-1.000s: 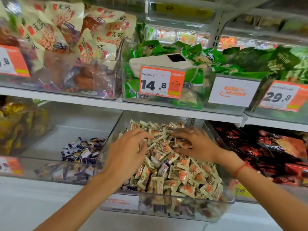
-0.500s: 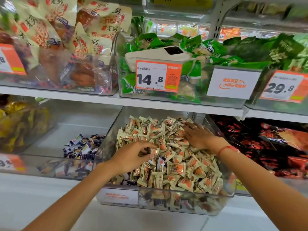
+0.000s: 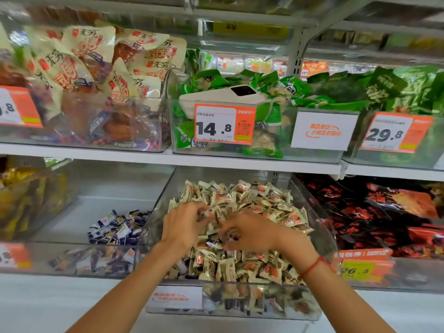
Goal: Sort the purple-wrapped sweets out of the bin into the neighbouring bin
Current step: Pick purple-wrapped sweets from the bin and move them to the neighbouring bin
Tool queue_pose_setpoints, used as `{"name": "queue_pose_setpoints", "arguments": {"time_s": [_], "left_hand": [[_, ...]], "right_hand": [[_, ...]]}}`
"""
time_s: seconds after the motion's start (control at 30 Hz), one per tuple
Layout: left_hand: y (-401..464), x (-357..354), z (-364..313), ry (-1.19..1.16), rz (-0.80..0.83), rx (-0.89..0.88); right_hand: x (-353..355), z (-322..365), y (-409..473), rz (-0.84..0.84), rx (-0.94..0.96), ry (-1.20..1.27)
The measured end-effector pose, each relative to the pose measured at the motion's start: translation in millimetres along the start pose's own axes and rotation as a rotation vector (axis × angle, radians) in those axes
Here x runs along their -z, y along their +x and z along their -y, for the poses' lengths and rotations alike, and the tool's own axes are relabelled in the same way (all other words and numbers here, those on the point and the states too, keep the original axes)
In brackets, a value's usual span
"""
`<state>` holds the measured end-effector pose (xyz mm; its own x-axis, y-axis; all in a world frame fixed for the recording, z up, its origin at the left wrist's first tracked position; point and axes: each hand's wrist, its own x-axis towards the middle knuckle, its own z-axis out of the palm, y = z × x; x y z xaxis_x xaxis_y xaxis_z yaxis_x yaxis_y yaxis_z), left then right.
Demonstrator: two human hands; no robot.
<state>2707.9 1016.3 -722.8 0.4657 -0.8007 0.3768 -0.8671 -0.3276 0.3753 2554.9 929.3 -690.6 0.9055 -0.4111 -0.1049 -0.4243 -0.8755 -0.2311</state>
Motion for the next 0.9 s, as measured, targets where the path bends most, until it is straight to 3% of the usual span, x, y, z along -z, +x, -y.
{"name": "queue_pose_setpoints", "arguments": {"time_s": [0.07,0.23,0.43,0.53,0.63,0.77,0.83,0.9], "left_hand": [[-1.2,1.9,1.1,-0.032,-0.021,0.000],[-8.3,10.1,13.1,-0.081,0.052,-0.076],[-21.5,17.5,22.6,-0.168,0.237,-0.181],[-24.4,13.7,10.2,-0.111,0.298,-0.269],[-19.2,-0.3,-8.4,0.047,0.318,-0.322],[-16.6,-11.9,-10.2,0.218,0.279,-0.258],[-21.5,-6.0,-4.3,0.211,0.289,-0.254],[-31.2,4.1,0.5,0.132,0.201,-0.250]], "right_hand": [[-12.6,-6.4,-2.3,0.017,-0.071,-0.006],[-24.8,-18.1,-7.4,-0.378,-0.078,-0.046],[-30.7,-23.8,-6.1,-0.662,-0.140,-0.248],[-23.0,-26.8,-5.3,-0.785,-0.190,-0.213],[-19.6,-27.9,-8.6,-0.800,-0.184,-0.120],[-23.3,-35.4,-13.6,-0.819,-0.169,0.099],[-23.1,-38.5,-16.2,-0.841,-0.180,0.173],[-22.8,-37.3,-18.4,-0.816,-0.142,0.238]]}}
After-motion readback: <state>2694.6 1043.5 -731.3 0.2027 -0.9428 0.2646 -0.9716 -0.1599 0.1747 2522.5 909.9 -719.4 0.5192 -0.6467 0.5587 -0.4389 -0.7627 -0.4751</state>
